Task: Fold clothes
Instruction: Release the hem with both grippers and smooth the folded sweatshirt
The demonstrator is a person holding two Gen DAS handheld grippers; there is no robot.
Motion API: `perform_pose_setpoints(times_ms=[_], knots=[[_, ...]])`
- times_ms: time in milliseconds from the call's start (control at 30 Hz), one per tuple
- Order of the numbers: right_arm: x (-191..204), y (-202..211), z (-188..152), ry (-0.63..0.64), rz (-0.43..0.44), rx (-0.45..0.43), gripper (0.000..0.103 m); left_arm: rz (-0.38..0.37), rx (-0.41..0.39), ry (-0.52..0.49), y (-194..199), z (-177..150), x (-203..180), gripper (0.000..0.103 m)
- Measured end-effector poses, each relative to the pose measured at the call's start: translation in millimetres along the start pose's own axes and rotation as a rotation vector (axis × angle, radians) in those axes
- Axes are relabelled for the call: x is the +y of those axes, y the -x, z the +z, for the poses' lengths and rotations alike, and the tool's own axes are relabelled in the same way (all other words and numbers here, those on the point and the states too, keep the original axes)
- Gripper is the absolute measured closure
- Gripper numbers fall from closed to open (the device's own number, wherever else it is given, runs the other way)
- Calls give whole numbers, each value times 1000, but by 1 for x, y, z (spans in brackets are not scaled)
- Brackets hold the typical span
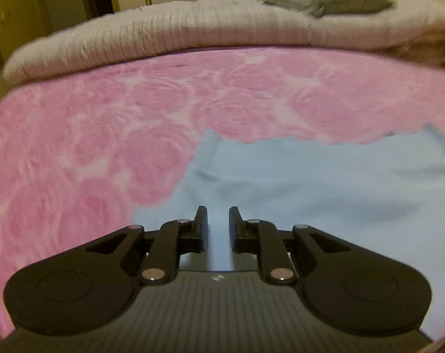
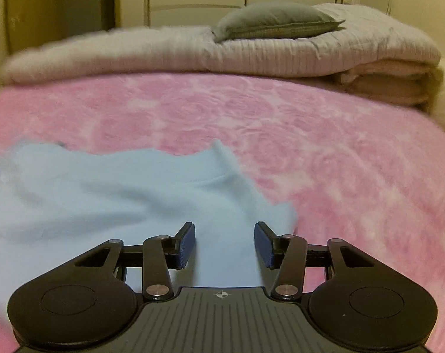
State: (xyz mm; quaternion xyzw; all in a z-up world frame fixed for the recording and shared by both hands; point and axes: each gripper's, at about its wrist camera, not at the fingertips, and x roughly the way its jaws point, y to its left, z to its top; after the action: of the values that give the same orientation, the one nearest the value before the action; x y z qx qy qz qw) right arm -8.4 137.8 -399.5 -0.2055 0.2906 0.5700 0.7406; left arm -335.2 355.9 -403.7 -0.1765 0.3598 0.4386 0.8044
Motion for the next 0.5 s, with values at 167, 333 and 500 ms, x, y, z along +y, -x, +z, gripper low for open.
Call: perform_pose_setpoints(times_ms=[167, 333, 500], knots=[[8, 30, -47, 26, 36, 46, 54, 33, 8, -12, 30, -51, -3, 88], [-11, 67, -59, -96, -26, 46, 57, 70, 19, 76, 65, -68, 16, 93], [2, 87, -63, -134, -62, 95, 57, 116, 56, 82, 95, -72, 1, 91]])
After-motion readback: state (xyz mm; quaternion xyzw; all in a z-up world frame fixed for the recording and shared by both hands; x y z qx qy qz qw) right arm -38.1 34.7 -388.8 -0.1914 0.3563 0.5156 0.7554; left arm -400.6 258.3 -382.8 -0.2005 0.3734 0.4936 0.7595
